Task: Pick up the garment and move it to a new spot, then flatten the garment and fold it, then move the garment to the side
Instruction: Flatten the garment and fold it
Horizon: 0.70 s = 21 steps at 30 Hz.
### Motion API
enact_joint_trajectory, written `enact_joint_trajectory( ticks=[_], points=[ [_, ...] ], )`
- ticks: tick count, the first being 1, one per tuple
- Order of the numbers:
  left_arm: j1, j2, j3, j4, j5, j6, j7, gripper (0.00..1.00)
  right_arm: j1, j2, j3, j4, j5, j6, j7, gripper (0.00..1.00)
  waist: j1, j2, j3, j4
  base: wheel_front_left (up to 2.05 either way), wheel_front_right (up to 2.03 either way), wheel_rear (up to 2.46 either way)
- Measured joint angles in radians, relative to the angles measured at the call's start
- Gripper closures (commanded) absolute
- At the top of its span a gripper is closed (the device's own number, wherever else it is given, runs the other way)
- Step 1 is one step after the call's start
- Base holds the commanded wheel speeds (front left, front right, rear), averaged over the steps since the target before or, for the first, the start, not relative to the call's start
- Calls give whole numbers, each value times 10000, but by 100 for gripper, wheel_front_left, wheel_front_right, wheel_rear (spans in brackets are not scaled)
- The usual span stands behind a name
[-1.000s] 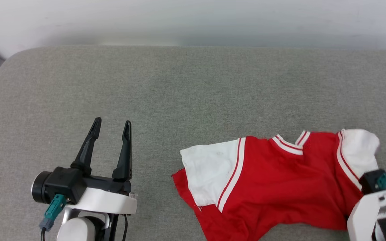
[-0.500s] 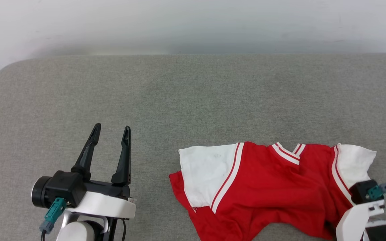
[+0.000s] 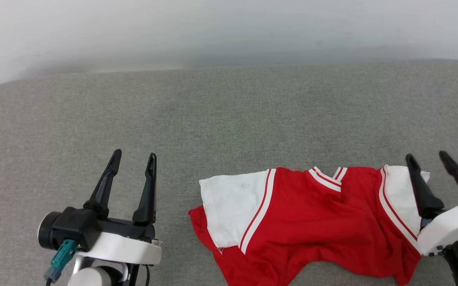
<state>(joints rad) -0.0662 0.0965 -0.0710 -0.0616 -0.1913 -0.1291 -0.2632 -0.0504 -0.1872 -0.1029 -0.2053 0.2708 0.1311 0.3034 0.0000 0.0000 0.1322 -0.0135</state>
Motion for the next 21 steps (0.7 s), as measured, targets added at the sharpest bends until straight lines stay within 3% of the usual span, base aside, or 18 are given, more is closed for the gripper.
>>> enact_joint_trajectory(
  ticks=[3, 8, 15, 21],
  points=[
    [2, 207, -326, 100, -173, -2, 236, 0, 0, 144, -82, -59, -109, -2, -1011, 0, 0, 0, 139, -99, 0, 0, 0],
    [-82, 869, -1099, -35, -428, -17, 2236, 0, -63, 384, -278, -205, -328, -2, -2161, 0, 0, 0, 491, -298, 0, 0, 0],
    [-728, 1241, -1778, -376, -961, -15, 6489, 0, -105, 535, -351, -349, -466, -2, -2328, 0, 0, 0, 1116, -544, 0, 0, 0],
    [-1558, 1526, -1908, -376, -861, 104, 8238, 0, -310, 606, -245, -527, -529, -2, -2429, 0, 0, 0, 1643, -787, 0, 0, 0]
  ],
)
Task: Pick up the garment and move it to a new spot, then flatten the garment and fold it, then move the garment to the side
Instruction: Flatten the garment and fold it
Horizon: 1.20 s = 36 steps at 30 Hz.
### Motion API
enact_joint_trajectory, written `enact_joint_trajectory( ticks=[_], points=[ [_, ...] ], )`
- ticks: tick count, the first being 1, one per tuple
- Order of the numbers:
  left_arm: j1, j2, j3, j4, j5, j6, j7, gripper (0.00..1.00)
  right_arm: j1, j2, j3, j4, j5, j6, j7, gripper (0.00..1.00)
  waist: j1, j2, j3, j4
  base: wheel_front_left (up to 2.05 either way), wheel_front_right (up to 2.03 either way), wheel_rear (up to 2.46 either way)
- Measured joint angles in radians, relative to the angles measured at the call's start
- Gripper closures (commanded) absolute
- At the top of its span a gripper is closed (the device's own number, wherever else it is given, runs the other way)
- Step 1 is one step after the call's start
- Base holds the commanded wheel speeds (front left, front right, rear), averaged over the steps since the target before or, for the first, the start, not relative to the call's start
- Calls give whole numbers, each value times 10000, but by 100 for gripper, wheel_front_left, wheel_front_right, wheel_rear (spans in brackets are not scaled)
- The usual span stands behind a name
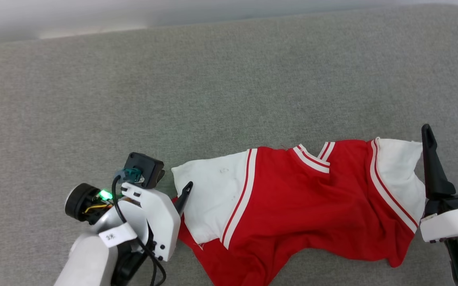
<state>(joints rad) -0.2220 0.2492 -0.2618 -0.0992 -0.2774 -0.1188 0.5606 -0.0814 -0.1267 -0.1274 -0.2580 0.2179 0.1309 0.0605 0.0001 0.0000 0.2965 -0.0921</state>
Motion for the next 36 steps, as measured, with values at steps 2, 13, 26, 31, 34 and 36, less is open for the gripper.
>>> enact_joint_trajectory(
  ticks=[2, 13, 26, 31, 34, 36],
  points=[
    [-189, 138, -52, 151, 146, 58, 295, 0, -6, 21, -27, -13, -54, 0, -79, 0, 0, 0, 183, -86, 0, 0, 0],
    [-944, 477, -301, 1047, 167, 46, 943, 0, -165, 244, 12, 138, -138, 0, -422, 0, 0, 0, 975, -521, 0, 0, 0],
    [-777, 853, 263, 1271, 194, 759, -366, 100, -140, -27, 132, 523, -261, 0, 376, 0, 0, 0, 593, -337, 0, 0, 0],
    [-648, 1028, 625, 343, 410, 1154, -905, 100, 68, -633, 222, 675, -364, 0, 1893, 0, 0, 0, 347, -23, 0, 0, 0],
    [-361, 1248, 802, -255, 495, 1287, -1035, 100, 73, -1120, 184, 715, -378, 0, 2940, 0, 0, 0, 285, 189, 0, 0, 0],
    [-188, 1310, 918, -665, 525, 1384, -1064, 100, 36, -1323, 125, 704, -201, 2, 3682, 0, 0, 0, 278, 338, 0, 0, 0]
  ],
)
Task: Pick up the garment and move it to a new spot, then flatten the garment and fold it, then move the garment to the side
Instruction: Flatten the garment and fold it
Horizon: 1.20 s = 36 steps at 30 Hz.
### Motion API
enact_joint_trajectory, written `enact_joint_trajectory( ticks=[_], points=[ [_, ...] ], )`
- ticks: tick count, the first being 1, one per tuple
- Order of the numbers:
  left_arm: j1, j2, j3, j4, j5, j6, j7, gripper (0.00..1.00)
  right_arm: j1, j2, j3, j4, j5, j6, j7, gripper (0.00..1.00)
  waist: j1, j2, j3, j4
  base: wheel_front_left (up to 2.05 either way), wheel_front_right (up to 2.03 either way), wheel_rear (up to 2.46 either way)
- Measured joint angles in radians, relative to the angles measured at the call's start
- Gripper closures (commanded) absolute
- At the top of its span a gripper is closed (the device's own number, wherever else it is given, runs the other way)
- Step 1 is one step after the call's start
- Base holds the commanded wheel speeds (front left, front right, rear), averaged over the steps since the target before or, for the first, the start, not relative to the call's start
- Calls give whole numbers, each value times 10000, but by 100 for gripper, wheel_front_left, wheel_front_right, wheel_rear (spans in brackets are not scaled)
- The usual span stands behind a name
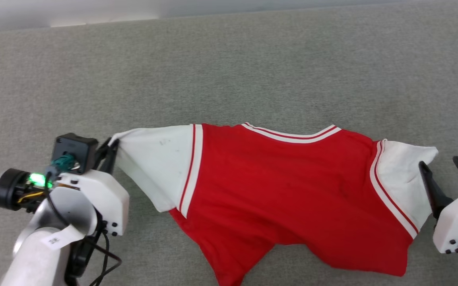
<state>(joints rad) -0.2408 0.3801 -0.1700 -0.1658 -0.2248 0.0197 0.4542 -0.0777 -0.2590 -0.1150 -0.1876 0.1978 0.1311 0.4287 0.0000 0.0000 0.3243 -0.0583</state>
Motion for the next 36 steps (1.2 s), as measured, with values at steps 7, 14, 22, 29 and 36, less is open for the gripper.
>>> enact_joint_trajectory(
  ticks=[7, 14, 22, 29, 36],
  points=[
    [546, 253, 268, -1354, -94, 186, 105, 100, -380, -880, -199, -100, 259, 2, 2314, 0, 0, 0, 210, 541, 0, 0, 0],
    [752, 284, -153, -2397, -249, -35, 430, 100, -1220, -1795, 105, 318, 700, -2, 3737, 0, 0, 0, 508, 1028, 0, 0, 0],
    [767, 349, -491, -3235, -171, -155, 639, 100, -2231, -2721, 945, 1363, 1108, 0, 4698, 0, 0, 0, 827, 1430, 0, 0, 0],
    [691, 293, -759, -3411, -169, -217, 704, 100, -2672, -3269, 1647, 2297, 1601, -6, 5139, 0, 0, 0, 1132, 1761, 0, 0, 0],
    [650, 219, -886, -3223, -339, -284, 619, 100, -2696, -3802, 2291, 2617, 2173, -81, 5214, 100, -2, 0, 1319, 2017, 0, 0, 0]
  ],
)
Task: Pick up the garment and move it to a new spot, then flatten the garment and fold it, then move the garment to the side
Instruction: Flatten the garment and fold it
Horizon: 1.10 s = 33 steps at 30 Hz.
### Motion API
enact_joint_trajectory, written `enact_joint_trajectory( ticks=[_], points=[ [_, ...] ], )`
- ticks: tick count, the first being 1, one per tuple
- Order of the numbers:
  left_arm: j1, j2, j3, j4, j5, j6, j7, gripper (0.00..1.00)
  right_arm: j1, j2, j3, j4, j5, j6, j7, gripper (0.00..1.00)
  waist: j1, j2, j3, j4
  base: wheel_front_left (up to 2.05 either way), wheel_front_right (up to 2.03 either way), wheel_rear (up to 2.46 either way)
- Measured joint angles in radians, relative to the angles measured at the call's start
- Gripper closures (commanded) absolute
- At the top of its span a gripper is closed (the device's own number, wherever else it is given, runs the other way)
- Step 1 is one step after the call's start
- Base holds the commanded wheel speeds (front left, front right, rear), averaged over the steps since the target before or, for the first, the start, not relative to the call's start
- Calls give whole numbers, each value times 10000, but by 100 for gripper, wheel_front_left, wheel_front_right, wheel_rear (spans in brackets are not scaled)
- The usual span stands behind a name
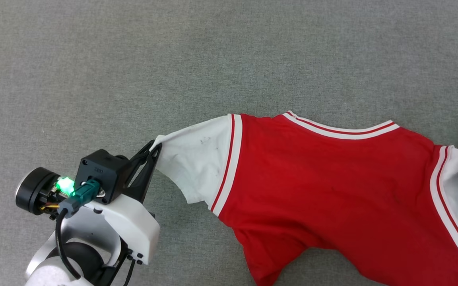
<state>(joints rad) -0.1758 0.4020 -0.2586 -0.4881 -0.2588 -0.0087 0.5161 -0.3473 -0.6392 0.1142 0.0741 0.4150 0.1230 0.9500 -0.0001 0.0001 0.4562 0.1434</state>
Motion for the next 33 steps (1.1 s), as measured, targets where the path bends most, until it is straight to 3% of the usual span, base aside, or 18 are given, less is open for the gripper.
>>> enact_joint_trajectory(
  ticks=[14, 33],
  points=[
    [257, 228, 566, 585, -278, 163, -531, 100, 7, 267, -115, 403, 196, 81, -1212, 100, 1, 0, -977, -340, 0, 0, 0],
    [-3, 980, 2355, -525, -288, 533, -1647, 100, -1219, 422, -1302, -1941, 35, 81, -2711, 100, 1, 0, -2957, -1343, 0, 0, 0]
  ],
)
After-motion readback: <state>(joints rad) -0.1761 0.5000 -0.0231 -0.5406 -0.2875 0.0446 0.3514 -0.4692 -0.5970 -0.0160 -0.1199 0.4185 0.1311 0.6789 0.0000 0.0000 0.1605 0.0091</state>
